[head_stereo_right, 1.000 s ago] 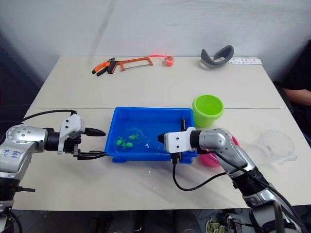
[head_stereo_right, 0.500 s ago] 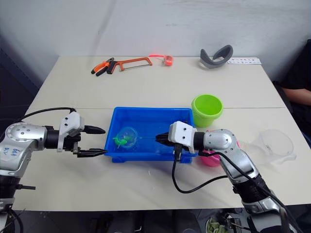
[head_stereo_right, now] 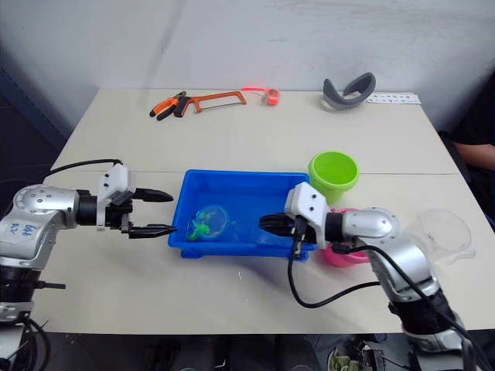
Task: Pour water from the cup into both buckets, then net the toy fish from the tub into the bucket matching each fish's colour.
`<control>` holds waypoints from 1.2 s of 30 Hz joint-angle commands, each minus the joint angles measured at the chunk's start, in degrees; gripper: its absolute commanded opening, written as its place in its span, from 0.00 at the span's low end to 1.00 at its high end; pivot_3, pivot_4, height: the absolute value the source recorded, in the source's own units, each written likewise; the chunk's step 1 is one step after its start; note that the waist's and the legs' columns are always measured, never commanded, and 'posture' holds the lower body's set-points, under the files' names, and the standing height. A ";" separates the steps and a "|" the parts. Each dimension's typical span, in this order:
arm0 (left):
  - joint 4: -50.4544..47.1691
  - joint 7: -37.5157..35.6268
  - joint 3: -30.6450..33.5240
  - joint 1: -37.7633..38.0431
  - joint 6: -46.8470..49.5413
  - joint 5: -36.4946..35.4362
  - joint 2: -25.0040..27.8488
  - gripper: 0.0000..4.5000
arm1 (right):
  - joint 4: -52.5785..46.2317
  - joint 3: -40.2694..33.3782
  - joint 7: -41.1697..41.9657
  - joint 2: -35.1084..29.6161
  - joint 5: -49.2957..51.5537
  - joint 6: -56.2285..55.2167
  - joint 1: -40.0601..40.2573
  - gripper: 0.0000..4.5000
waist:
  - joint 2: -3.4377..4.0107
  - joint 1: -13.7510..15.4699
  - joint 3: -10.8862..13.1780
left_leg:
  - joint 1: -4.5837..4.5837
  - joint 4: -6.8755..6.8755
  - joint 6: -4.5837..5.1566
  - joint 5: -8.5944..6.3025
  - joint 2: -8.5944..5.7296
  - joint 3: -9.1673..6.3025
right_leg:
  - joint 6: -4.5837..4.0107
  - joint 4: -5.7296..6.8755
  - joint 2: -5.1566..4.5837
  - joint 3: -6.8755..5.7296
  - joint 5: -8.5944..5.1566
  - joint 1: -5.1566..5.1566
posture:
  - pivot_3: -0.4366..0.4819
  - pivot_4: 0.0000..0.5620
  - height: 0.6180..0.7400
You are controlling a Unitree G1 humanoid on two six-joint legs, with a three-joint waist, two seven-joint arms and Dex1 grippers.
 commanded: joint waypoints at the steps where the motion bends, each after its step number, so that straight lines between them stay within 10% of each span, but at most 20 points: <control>1: -2.22 -0.50 1.17 -2.87 3.30 -4.21 -1.80 0.99 | -5.72 -9.35 -1.94 -3.69 6.03 5.67 0.79 0.00 | 0.00 0.00 0.00 | -0.01 0.00 0.00 0.00 -0.01 0.01 | 0.00 0.01 0.00 0.01 0.00 -0.01 | 0.48 0.27 1.00; 21: 3.89 5.29 -6.24 -16.12 -0.13 -2.75 -22.31 0.99 | -4.85 -35.93 -11.58 -20.01 3.68 10.10 11.17 0.00 | 0.00 -0.06 0.00 | 0.00 0.02 -0.07 0.08 -0.05 0.04 | 0.03 -0.09 0.34 0.21 0.01 0.03 | 0.48 0.27 1.00; 36: 3.16 5.88 -7.07 -15.94 -1.40 -1.65 -23.25 0.99 | 10.91 -20.81 -19.73 -36.14 -41.92 -48.09 19.67 0.00 | 0.05 0.15 0.00 | 0.03 0.06 -0.17 0.14 -0.16 0.12 | 0.06 -0.07 0.37 0.21 0.01 0.01 | 0.48 0.27 1.00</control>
